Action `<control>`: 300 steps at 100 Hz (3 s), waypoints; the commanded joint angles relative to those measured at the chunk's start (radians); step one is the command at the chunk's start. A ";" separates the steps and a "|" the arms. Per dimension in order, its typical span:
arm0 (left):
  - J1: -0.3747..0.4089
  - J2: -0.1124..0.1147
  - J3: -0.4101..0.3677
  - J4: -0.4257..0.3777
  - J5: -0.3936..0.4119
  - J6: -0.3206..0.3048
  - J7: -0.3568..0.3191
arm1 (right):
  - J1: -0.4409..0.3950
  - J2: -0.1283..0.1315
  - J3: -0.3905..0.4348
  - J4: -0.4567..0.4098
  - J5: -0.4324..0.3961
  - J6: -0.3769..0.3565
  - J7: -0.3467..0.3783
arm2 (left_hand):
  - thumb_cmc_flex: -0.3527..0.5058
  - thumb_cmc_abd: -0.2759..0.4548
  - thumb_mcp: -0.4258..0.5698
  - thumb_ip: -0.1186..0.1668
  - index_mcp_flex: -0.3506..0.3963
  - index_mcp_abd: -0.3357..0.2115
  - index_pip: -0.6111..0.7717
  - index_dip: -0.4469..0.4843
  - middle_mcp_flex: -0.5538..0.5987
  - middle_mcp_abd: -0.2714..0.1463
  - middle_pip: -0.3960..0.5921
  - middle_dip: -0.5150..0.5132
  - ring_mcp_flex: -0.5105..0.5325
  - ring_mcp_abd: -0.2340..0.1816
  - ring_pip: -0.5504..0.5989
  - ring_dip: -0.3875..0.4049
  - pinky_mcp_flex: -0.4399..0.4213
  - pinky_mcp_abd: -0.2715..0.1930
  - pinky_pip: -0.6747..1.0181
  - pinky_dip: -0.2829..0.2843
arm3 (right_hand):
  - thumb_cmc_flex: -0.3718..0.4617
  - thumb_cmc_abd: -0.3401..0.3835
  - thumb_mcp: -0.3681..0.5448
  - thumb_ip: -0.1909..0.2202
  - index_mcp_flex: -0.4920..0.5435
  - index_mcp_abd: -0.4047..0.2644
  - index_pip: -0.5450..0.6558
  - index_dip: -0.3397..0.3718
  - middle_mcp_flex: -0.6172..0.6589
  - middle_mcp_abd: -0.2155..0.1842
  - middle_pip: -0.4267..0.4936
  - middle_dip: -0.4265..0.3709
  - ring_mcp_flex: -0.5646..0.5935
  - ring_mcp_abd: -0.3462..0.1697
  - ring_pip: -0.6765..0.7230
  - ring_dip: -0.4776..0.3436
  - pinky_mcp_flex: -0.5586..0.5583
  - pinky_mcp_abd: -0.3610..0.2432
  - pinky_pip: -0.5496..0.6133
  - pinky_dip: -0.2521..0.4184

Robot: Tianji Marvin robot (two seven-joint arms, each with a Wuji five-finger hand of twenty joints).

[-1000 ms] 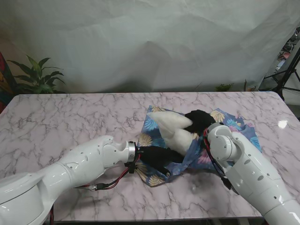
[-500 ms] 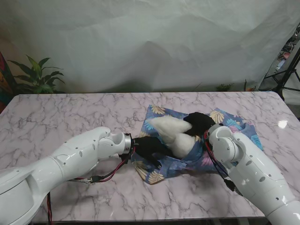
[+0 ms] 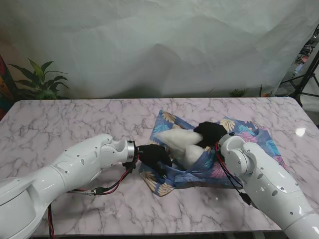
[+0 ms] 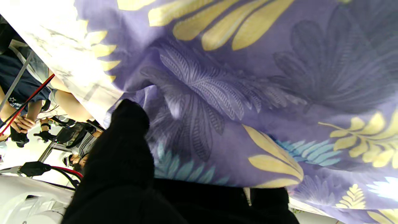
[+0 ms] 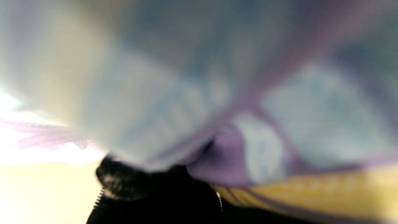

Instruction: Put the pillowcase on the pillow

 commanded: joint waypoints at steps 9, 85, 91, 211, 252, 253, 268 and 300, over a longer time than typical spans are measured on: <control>0.028 0.085 -0.059 -0.125 0.038 0.064 -0.057 | 0.018 0.022 -0.016 0.024 -0.045 -0.001 0.025 | -0.112 0.058 -0.062 -0.005 0.065 -0.055 0.253 0.195 -0.020 -0.078 0.079 -0.009 0.034 -0.032 0.090 0.022 -0.026 0.000 0.016 0.015 | 0.151 0.091 0.147 0.084 0.052 -0.165 0.150 0.055 -0.023 -0.022 0.046 -0.002 0.055 -0.022 0.100 0.023 -0.004 -0.184 0.020 -0.003; 0.230 0.179 -0.476 -0.441 0.114 0.209 -0.140 | 0.071 0.031 -0.121 0.127 -0.055 -0.081 0.017 | -0.016 -0.125 0.209 0.030 0.024 0.473 0.555 0.695 0.182 0.048 -0.393 -0.242 0.188 0.221 -0.493 -0.534 0.142 0.119 -0.081 -0.261 | 0.139 0.075 0.158 0.081 0.066 -0.188 0.134 0.037 -0.014 -0.046 0.044 -0.007 0.054 -0.024 0.106 0.026 -0.004 -0.191 0.022 -0.004; 0.242 0.177 -0.489 -0.454 0.094 0.218 -0.141 | 0.076 0.027 -0.128 0.133 -0.043 -0.076 0.008 | 0.063 -0.124 0.157 0.033 -0.048 0.514 0.538 0.737 0.134 0.077 -0.401 -0.142 0.199 0.232 -0.389 -0.433 0.187 0.140 -0.029 -0.249 | 0.138 0.074 0.158 0.081 0.066 -0.188 0.135 0.036 -0.014 -0.047 0.044 -0.007 0.054 -0.024 0.106 0.026 -0.004 -0.191 0.021 -0.004; 0.117 0.080 -0.300 -0.395 0.222 0.273 0.137 | 0.118 -0.008 -0.222 0.081 0.096 -0.042 0.012 | 0.161 -0.070 0.095 0.038 -0.139 0.586 0.522 0.826 0.041 0.119 -0.338 -0.054 0.217 0.158 -0.053 -0.162 0.245 0.065 0.074 -0.147 | -0.476 0.074 0.027 0.156 -0.130 -0.223 -0.063 0.132 -0.102 -0.129 -0.148 -0.035 -0.144 -0.024 -0.238 -0.107 -0.278 0.091 -0.246 -0.030; 0.116 0.082 -0.285 -0.382 0.194 0.248 0.108 | 0.012 0.025 -0.080 -0.167 0.045 0.249 0.227 | 0.157 -0.072 0.102 0.040 -0.135 0.585 0.524 0.824 0.045 0.118 -0.339 -0.058 0.222 0.157 -0.050 -0.159 0.246 0.066 0.072 -0.142 | -0.469 0.370 -0.357 0.266 -0.369 -0.074 -0.309 0.157 -0.299 -0.022 -0.420 -0.243 -0.505 0.129 -0.731 -0.397 -0.849 0.254 -0.516 -0.109; 0.116 0.082 -0.285 -0.382 0.194 0.247 0.107 | 0.009 0.025 -0.077 -0.172 0.041 0.258 0.224 | 0.157 -0.072 0.102 0.040 -0.136 0.585 0.524 0.824 0.045 0.118 -0.339 -0.058 0.222 0.157 -0.050 -0.159 0.246 0.066 0.072 -0.142 | -0.458 0.367 -0.352 0.268 -0.366 -0.073 -0.309 0.156 -0.297 -0.021 -0.419 -0.243 -0.504 0.130 -0.730 -0.397 -0.849 0.253 -0.515 -0.110; 0.119 0.085 -0.285 -0.383 0.185 0.242 0.095 | -0.035 0.013 -0.024 -0.224 -0.040 0.335 0.147 | 0.155 -0.073 0.104 0.040 -0.135 0.585 0.524 0.822 0.046 0.118 -0.339 -0.058 0.222 0.157 -0.050 -0.159 0.246 0.066 0.071 -0.140 | -0.464 0.320 -0.125 0.243 -0.317 -0.071 -0.294 0.128 -0.246 -0.033 -0.405 -0.283 -0.496 0.124 -0.713 -0.419 -0.861 0.245 -0.485 -0.176; 0.128 0.093 -0.292 -0.394 0.172 0.235 0.068 | -0.114 -0.022 0.074 -0.292 -0.107 0.429 -0.077 | 0.154 -0.076 0.109 0.040 -0.132 0.585 0.525 0.819 0.048 0.118 -0.339 -0.058 0.223 0.157 -0.048 -0.157 0.245 0.066 0.069 -0.139 | -0.519 0.404 -0.182 0.229 -0.327 -0.085 -0.326 0.073 -0.183 -0.068 -0.465 -0.336 -0.549 0.149 -0.764 -0.479 -0.954 0.256 -0.519 -0.237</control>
